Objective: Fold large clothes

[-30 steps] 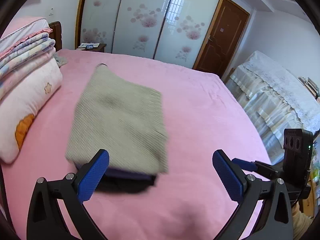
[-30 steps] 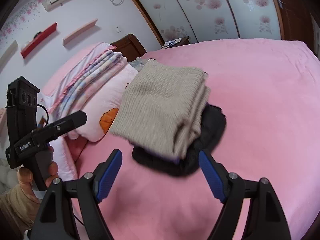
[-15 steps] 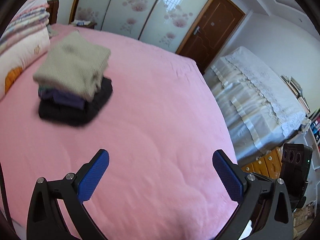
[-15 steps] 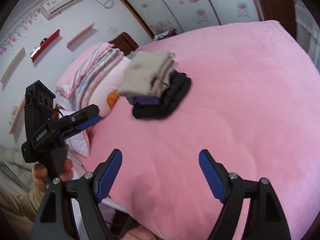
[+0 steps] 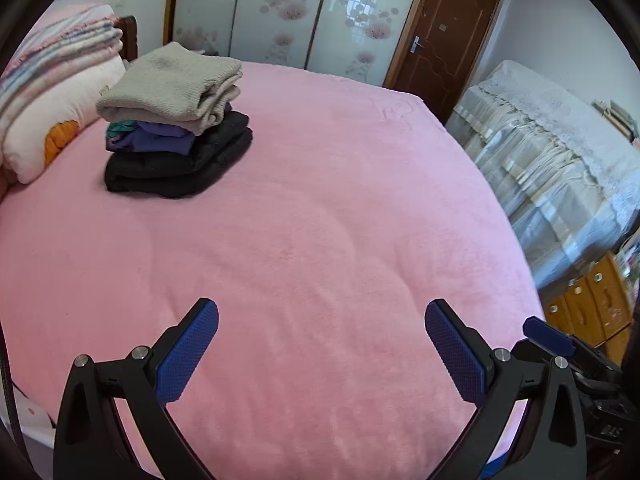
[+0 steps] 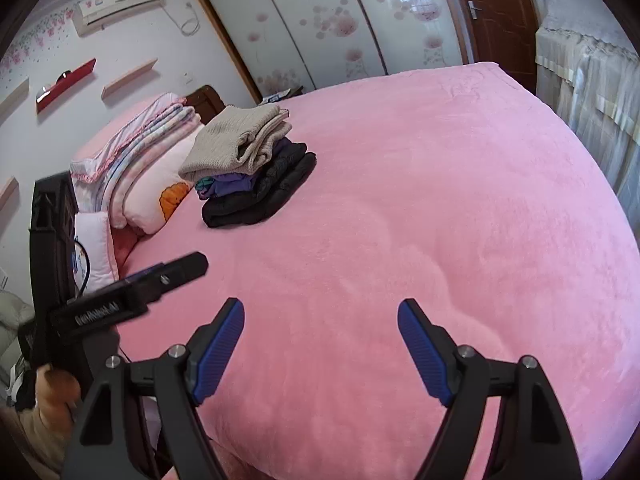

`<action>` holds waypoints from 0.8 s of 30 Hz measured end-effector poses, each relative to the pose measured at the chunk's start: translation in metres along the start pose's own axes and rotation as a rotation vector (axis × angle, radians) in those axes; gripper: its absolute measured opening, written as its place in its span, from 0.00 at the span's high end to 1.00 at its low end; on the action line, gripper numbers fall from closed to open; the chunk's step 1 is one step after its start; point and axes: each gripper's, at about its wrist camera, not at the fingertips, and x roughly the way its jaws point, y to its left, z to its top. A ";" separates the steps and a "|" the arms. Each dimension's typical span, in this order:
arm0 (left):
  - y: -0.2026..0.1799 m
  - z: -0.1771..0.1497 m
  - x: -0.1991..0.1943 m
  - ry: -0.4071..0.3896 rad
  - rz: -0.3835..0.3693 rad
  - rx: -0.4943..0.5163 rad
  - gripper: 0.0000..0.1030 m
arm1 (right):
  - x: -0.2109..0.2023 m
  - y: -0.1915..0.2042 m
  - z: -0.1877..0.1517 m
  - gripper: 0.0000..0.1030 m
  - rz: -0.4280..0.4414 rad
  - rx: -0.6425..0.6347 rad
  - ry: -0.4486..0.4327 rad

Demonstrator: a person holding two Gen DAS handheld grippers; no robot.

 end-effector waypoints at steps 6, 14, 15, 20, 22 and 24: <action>-0.002 -0.018 -0.023 -0.045 0.018 0.008 0.00 | -0.020 0.013 -0.019 0.23 0.000 0.023 -0.070; -0.018 -0.044 -0.073 -0.094 0.028 0.100 0.00 | -0.064 0.036 -0.048 0.23 -0.066 0.016 -0.146; -0.019 -0.046 -0.078 -0.098 0.025 0.102 0.00 | -0.067 0.039 -0.050 0.23 -0.072 0.015 -0.148; -0.019 -0.057 -0.099 -0.131 0.029 0.092 0.00 | -0.078 0.051 -0.058 0.23 -0.101 -0.004 -0.162; -0.019 -0.059 -0.103 -0.134 0.047 0.093 0.00 | -0.079 0.054 -0.061 0.23 -0.111 -0.016 -0.162; -0.017 -0.060 -0.105 -0.133 0.061 0.089 0.00 | -0.080 0.058 -0.062 0.23 -0.117 -0.025 -0.165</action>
